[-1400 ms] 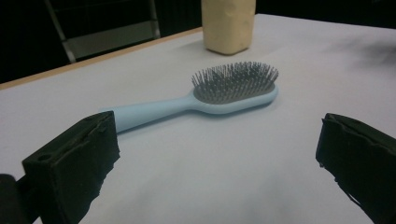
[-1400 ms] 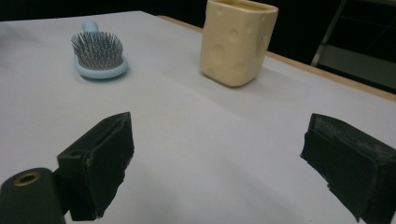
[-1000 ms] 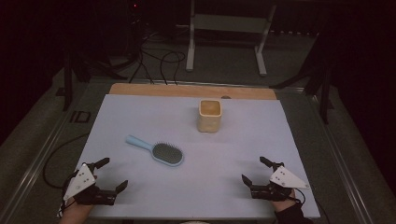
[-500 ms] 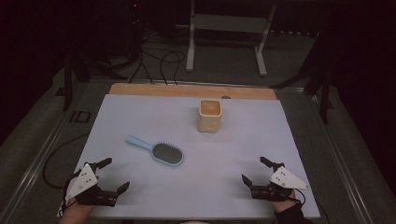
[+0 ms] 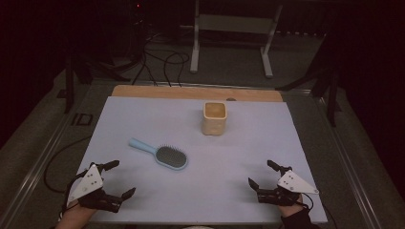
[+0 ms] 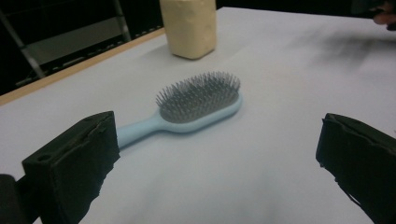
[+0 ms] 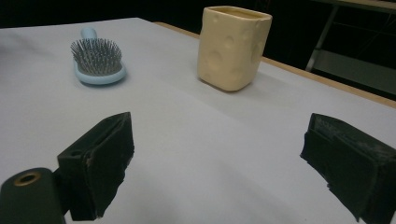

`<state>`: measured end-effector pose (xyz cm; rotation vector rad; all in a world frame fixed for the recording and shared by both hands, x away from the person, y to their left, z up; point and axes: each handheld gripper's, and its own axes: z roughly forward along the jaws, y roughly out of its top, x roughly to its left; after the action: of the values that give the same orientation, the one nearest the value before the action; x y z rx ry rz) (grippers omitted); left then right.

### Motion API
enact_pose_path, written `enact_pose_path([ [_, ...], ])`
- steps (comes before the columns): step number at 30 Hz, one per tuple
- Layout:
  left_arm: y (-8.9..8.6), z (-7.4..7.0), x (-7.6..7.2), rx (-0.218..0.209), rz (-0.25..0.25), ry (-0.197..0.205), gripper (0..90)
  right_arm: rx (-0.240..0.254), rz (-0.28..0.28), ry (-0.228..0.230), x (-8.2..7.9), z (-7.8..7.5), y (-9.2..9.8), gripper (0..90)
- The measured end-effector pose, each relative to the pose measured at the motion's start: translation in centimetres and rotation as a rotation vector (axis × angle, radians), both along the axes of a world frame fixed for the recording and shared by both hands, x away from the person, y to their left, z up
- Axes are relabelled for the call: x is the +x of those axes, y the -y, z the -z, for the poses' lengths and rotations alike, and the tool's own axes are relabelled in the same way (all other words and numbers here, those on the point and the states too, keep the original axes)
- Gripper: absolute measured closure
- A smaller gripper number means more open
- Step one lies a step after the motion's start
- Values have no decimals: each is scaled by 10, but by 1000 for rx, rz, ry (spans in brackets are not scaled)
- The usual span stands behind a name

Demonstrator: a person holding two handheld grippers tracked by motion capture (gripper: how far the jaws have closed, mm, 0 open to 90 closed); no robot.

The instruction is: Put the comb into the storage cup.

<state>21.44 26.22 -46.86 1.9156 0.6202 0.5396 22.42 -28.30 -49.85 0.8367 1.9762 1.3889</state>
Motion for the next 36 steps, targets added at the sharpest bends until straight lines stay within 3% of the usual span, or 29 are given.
enact_pose_path([
  [4, -3, -5, 3, 10, -9, -11, 0, 7, -5, 4, -1, 0, 1, 87],
  [11, -9, -23, 9, 17, -2, 11, 0, 11, -4, 4, -1, 0, 1, 87],
  [21, -17, -41, 21, -22, 11, -1, 0, 11, -5, 4, -1, 0, 1, 88],
  [36, -11, -57, 47, 46, -11, -63, 0, 21, -12, 1, -1, 0, 1, 88],
])
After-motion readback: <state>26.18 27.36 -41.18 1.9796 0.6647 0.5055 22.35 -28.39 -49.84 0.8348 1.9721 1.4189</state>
